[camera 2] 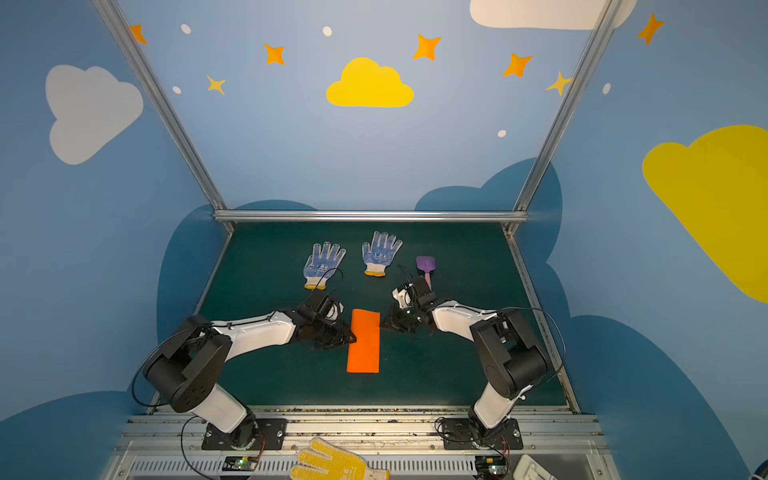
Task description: Fold a paper plane with a square sheet of paper (fold left side to right side)
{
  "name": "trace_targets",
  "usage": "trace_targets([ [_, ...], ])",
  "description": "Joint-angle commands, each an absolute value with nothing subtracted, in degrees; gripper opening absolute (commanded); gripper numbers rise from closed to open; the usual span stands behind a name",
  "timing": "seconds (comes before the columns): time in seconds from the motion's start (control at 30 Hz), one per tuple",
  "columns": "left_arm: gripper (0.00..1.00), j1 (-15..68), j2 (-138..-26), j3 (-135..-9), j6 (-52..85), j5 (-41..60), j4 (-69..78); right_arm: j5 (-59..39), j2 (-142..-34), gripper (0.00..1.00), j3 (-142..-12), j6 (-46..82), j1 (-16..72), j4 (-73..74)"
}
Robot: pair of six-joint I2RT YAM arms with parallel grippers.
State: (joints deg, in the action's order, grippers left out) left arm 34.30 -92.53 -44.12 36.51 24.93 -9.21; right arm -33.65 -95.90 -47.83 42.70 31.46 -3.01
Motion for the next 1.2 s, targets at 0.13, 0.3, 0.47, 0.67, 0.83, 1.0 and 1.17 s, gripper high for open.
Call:
trace_targets([
  [0.13, 0.44, 35.1, -94.6, -45.5, 36.3, 23.3, -11.1, -33.8, -97.2, 0.0, -46.9, 43.1, 32.0, -1.2],
  [0.3, 0.44, 35.3, -95.3, -46.0, 36.0, 23.1, -11.3, -34.2, -98.0, 0.0, -46.9, 42.9, 32.6, -0.9],
  [0.47, 0.44, 35.4, -95.3, -46.1, 35.8, 23.0, -11.9, -34.5, -98.7, 0.0, -47.2, 42.5, 33.2, -1.0],
  [0.67, 0.43, 35.4, -94.6, -46.1, 34.5, 22.6, -13.5, -34.3, -98.6, 0.0, -47.2, 42.4, 33.3, -1.1],
  [0.83, 0.42, 35.2, -94.1, -46.2, 33.7, 22.6, -14.3, -34.3, -98.6, 0.0, -47.2, 42.4, 33.4, -1.2],
  [1.0, 0.42, 35.2, -94.3, -46.4, 33.2, 22.7, -14.7, -34.4, -98.7, 0.0, -47.4, 42.2, 33.3, -1.2],
  [1.17, 0.42, 35.1, -94.5, -46.5, 32.9, 22.8, -14.6, -35.1, -99.2, 0.0, -47.5, 41.8, 33.5, -1.3],
])
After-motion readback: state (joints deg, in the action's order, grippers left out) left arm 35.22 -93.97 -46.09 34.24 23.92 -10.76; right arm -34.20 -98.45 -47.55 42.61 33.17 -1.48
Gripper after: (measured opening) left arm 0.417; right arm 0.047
